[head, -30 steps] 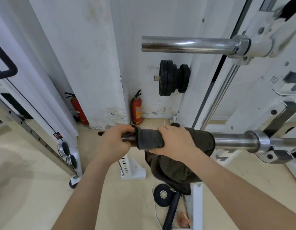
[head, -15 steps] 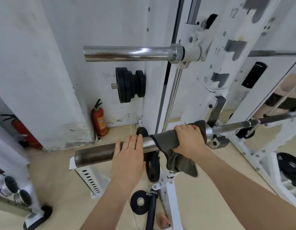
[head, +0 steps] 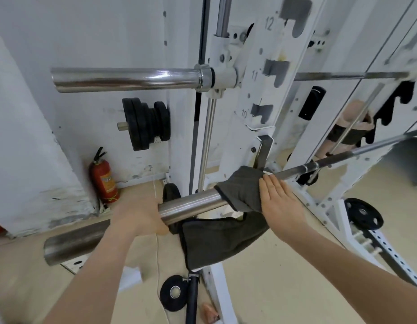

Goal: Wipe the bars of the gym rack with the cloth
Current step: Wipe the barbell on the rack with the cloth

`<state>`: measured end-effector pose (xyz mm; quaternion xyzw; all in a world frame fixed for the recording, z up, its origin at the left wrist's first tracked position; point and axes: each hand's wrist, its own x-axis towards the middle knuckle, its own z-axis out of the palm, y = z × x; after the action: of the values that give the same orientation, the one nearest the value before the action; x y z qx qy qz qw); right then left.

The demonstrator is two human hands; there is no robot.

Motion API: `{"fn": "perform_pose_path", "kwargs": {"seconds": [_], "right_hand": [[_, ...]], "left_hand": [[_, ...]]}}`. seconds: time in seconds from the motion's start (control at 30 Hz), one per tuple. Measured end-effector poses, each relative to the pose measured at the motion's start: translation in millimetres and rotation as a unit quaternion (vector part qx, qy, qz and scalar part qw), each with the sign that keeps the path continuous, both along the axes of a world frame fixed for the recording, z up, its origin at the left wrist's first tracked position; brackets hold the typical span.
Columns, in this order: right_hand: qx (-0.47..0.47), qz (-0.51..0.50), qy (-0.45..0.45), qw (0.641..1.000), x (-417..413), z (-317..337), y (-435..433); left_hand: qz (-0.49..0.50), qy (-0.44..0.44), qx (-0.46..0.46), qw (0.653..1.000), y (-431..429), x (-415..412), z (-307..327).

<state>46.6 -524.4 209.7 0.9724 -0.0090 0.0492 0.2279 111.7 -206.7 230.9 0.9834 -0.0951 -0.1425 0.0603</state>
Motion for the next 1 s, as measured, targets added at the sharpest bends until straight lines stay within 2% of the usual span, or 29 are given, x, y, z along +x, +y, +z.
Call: {"fn": "perform_pose_path", "kwargs": {"seconds": [0.07,0.1,0.17,0.23,0.3,0.37,0.47,0.53,0.6,0.63,0.7,0.77,0.8,0.83,0.9,1.0], "right_hand": [[0.020,-0.030,-0.033,0.999,0,-6,7],[0.051,-0.030,-0.063,0.996,5,-10,16],[0.096,0.006,-0.104,0.990,21,-16,32],[0.094,0.071,-0.101,0.988,39,-12,35],[0.080,0.123,-0.007,0.989,56,9,27],[0.086,0.129,0.135,0.979,75,38,20],[0.104,0.056,0.383,0.916,113,66,36],[0.108,0.021,0.457,0.882,124,67,49],[0.108,0.043,0.418,0.901,122,58,49],[0.107,0.079,0.348,0.928,113,50,44],[0.119,0.159,0.134,0.971,84,21,30],[0.132,0.207,-0.029,0.969,54,-4,16],[0.125,0.218,-0.065,0.966,47,-9,8],[0.119,0.225,-0.069,0.965,44,-10,0],[0.120,0.236,-0.016,0.964,46,2,-9],[0.114,0.232,0.088,0.962,64,23,-5]], "left_hand": [[-0.013,0.007,0.005,1.000,-2,0,3],[-0.008,-0.018,0.005,1.000,-4,-5,2],[0.013,-0.137,0.016,0.990,-11,-21,-9],[0.029,-0.241,0.023,0.970,-16,-40,-29],[0.030,-0.326,-0.046,0.944,-18,-56,-49],[0.012,-0.357,-0.065,0.932,-18,-70,-58],[0.049,-0.279,-0.036,0.958,-24,-79,-39],[0.085,-0.225,-0.008,0.971,-37,-64,-5],[0.067,-0.167,-0.029,0.983,-59,-33,16],[0.030,-0.138,-0.019,0.990,-71,-19,20],[-0.011,-0.083,0.008,0.996,-89,0,21],[-0.004,-0.090,0.029,0.996,-92,0,4],[-0.002,-0.129,0.028,0.991,-92,-6,-5],[0.009,-0.178,0.009,0.984,-93,-15,-13],[0.008,-0.265,-0.032,0.964,-90,-32,-31],[-0.013,-0.279,-0.086,0.956,-86,-56,-47]]}}
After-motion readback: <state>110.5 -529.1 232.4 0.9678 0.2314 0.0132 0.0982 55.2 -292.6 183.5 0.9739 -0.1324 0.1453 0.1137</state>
